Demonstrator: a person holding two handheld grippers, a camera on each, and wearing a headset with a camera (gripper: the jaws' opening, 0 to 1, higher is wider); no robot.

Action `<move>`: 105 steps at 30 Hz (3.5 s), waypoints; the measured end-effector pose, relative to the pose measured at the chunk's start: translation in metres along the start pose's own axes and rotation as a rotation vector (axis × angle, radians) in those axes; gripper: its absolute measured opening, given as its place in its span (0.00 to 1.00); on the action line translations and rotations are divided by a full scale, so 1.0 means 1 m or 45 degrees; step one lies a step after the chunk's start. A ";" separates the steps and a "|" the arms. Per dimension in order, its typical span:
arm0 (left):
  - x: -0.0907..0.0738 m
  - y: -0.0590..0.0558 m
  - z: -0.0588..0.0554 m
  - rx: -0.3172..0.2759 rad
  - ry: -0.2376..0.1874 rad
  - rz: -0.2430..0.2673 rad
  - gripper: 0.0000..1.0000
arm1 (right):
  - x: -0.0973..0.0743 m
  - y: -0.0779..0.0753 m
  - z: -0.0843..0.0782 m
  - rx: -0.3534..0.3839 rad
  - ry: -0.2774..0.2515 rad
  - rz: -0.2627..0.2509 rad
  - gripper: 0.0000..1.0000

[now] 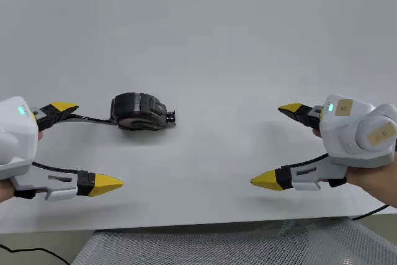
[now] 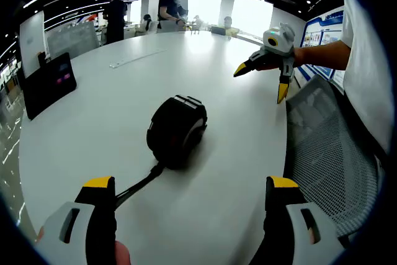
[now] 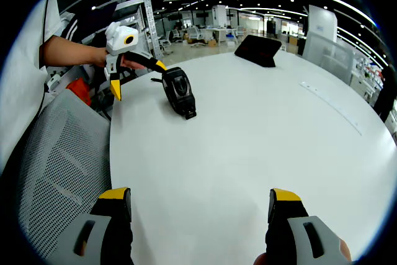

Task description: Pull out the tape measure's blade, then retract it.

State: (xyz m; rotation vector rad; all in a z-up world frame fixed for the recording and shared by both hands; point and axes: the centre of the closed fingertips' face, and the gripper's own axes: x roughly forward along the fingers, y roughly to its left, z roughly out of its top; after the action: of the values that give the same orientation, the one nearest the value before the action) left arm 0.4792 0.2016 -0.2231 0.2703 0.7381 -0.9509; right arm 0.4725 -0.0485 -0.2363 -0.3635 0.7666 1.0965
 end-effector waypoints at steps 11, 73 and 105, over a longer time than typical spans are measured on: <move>0.000 0.002 0.001 0.004 -0.006 0.012 0.99 | 0.000 -0.002 0.000 -0.005 -0.003 -0.023 0.93; 0.026 0.032 0.018 0.177 0.150 -0.045 0.74 | 0.014 -0.014 0.028 -0.156 0.033 0.065 0.93; 0.052 0.033 0.023 0.317 0.301 -0.108 0.43 | 0.025 -0.019 0.041 -0.199 0.030 0.088 0.92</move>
State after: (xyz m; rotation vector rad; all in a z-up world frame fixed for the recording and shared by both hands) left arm 0.5352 0.1752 -0.2446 0.5809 0.8524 -1.1046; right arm 0.5103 -0.0152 -0.2275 -0.4853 0.7206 1.2226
